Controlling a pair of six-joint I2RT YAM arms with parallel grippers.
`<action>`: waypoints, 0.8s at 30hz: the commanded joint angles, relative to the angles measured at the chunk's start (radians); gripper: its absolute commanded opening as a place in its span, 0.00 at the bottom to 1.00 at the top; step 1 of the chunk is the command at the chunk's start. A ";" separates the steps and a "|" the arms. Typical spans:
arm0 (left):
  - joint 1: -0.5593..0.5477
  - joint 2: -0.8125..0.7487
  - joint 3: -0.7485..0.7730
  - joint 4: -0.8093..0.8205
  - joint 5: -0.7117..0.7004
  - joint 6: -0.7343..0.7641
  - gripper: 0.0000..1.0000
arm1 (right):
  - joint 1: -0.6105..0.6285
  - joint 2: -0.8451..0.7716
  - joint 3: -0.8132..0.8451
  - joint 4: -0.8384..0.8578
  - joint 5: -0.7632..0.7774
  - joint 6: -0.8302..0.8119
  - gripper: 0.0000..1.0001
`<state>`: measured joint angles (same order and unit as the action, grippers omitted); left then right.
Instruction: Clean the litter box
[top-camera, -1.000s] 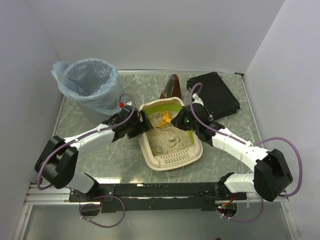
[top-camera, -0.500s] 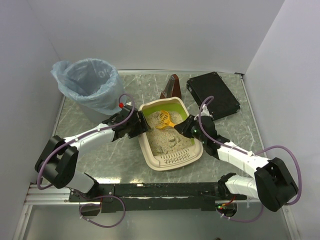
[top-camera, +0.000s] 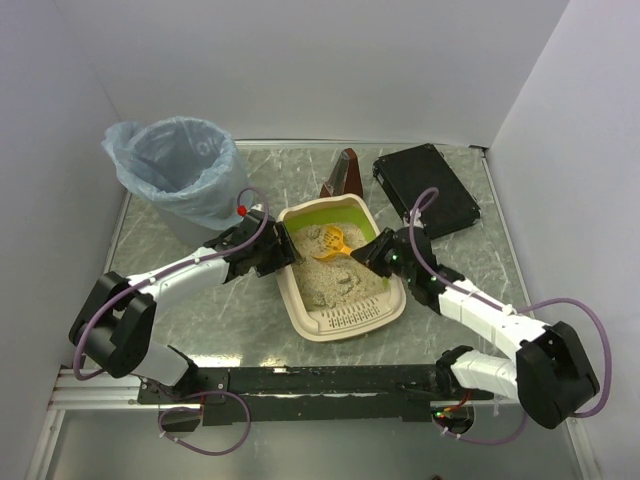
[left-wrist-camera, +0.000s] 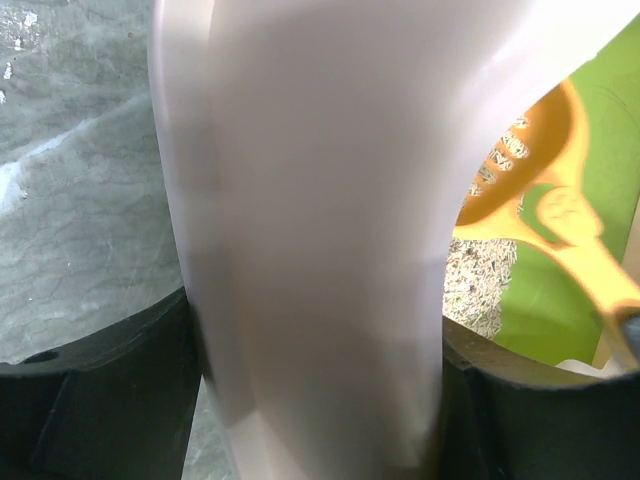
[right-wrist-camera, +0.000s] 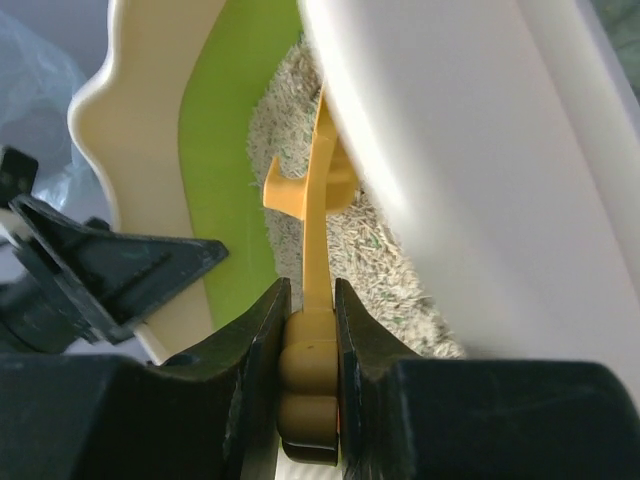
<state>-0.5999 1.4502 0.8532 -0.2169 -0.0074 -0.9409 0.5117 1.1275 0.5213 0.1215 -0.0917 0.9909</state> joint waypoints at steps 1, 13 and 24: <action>-0.009 -0.031 0.073 0.059 0.011 0.005 0.28 | -0.004 -0.014 0.184 -0.380 0.084 -0.001 0.00; -0.011 -0.020 0.158 0.069 -0.031 0.131 0.01 | -0.048 0.159 0.217 -0.408 0.049 -0.067 0.00; -0.087 -0.125 0.260 0.116 -0.078 0.266 0.01 | -0.050 0.086 0.152 -0.350 -0.005 -0.075 0.00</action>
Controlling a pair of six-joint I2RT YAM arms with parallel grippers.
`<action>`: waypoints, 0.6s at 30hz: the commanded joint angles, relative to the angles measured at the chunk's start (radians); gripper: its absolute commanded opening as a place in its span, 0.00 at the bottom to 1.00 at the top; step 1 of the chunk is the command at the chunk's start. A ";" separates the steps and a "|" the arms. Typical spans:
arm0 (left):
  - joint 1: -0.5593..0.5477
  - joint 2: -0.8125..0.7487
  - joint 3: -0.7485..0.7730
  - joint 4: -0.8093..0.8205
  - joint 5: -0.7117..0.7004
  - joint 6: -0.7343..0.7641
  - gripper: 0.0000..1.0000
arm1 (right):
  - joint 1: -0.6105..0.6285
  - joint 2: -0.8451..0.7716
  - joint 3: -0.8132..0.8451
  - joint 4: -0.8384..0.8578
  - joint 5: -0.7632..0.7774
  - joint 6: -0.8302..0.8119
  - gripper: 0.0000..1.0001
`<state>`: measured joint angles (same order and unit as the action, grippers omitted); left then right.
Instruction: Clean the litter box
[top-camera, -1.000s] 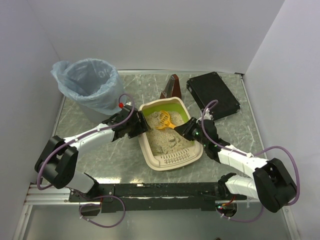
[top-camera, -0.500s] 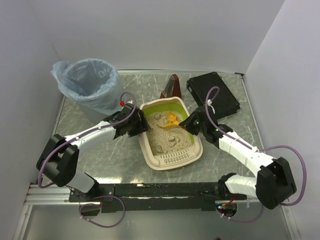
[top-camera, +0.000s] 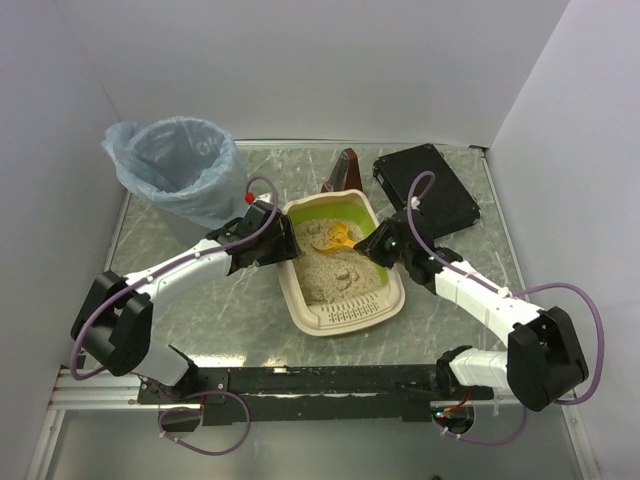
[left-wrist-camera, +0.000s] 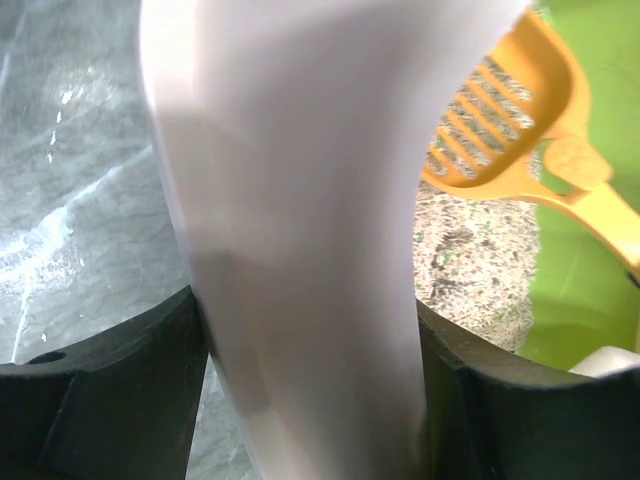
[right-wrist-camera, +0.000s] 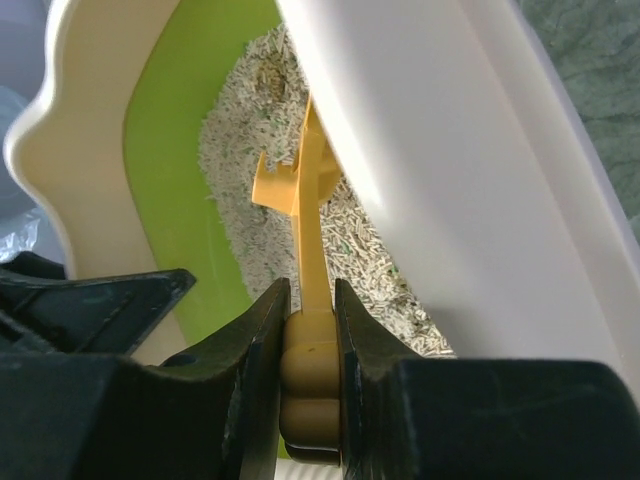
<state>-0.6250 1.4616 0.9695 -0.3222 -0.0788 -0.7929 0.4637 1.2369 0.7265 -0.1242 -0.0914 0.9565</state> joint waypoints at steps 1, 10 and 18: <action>-0.068 -0.138 0.150 0.215 -0.033 0.121 0.01 | -0.003 -0.040 -0.058 -0.114 -0.002 -0.045 0.00; -0.124 -0.142 0.192 0.213 -0.118 0.144 0.01 | -0.010 -0.136 -0.055 -0.300 0.059 -0.018 0.00; -0.154 -0.121 0.227 0.167 -0.243 0.104 0.01 | -0.013 -0.289 -0.058 -0.534 0.061 -0.098 0.00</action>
<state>-0.7536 1.4258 1.0702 -0.3897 -0.2535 -0.7193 0.4572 1.0210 0.6952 -0.3298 -0.0467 0.9298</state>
